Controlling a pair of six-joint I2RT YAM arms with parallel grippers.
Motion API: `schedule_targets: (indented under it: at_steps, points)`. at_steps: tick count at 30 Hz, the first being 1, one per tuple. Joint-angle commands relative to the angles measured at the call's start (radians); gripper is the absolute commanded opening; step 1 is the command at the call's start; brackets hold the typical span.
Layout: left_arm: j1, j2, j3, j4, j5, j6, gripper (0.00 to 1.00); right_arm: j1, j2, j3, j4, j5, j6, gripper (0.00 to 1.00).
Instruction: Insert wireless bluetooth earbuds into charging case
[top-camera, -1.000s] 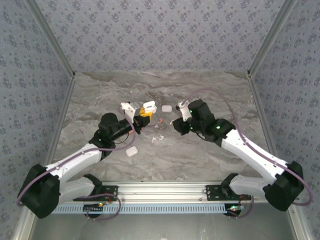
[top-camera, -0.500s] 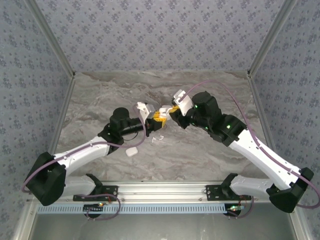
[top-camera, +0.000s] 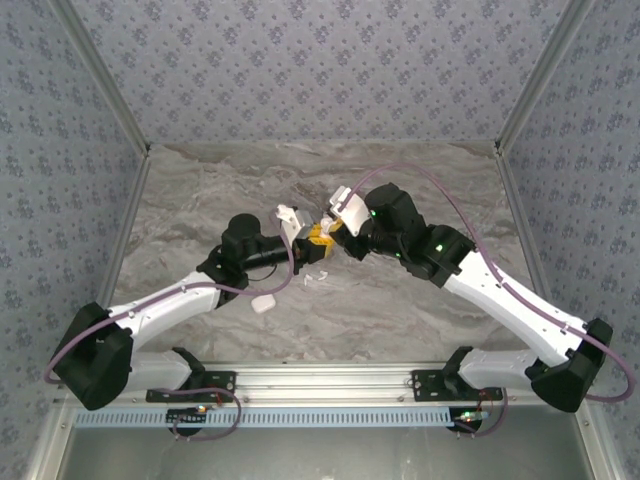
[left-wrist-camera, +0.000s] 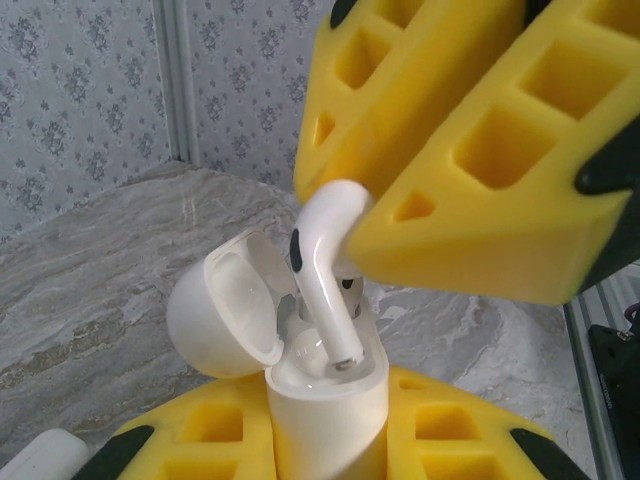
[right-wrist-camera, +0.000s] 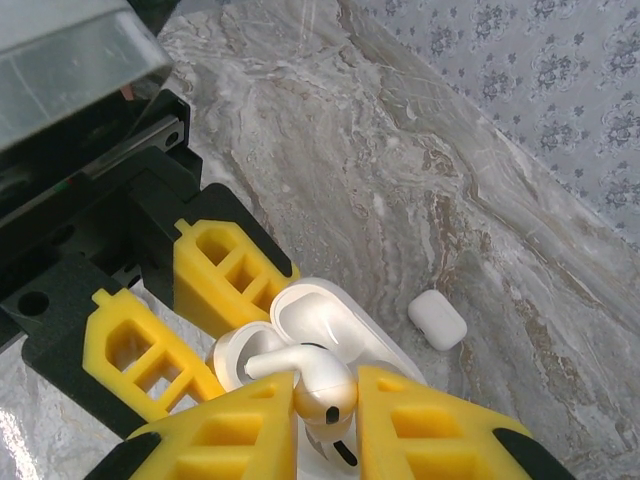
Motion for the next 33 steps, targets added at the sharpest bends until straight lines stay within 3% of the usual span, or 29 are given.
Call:
schedule_targets:
  at_steps: [1,9,18,28,33]
  points:
    - [-0.011,-0.002,0.037,0.014,0.026,0.016,0.00,0.007,0.014,0.037,-0.029,0.025,-0.019,0.22]
    - [-0.011,-0.005,0.032,0.020,0.021,0.015,0.00,0.001,0.021,0.039,-0.036,-0.082,-0.013,0.26]
    - [-0.012,-0.005,0.023,0.053,0.026,0.001,0.00,-0.106,-0.057,0.059,-0.036,-0.290,0.042,0.51]
    - [-0.013,0.035,0.022,0.188,0.086,-0.075,0.00,-0.433,-0.121,-0.073,0.099,-0.759,0.298,0.89]
    - [-0.015,0.067,0.042,0.222,0.115,-0.101,0.00,-0.466,-0.063,-0.120,0.160,-0.935,0.410,0.95]
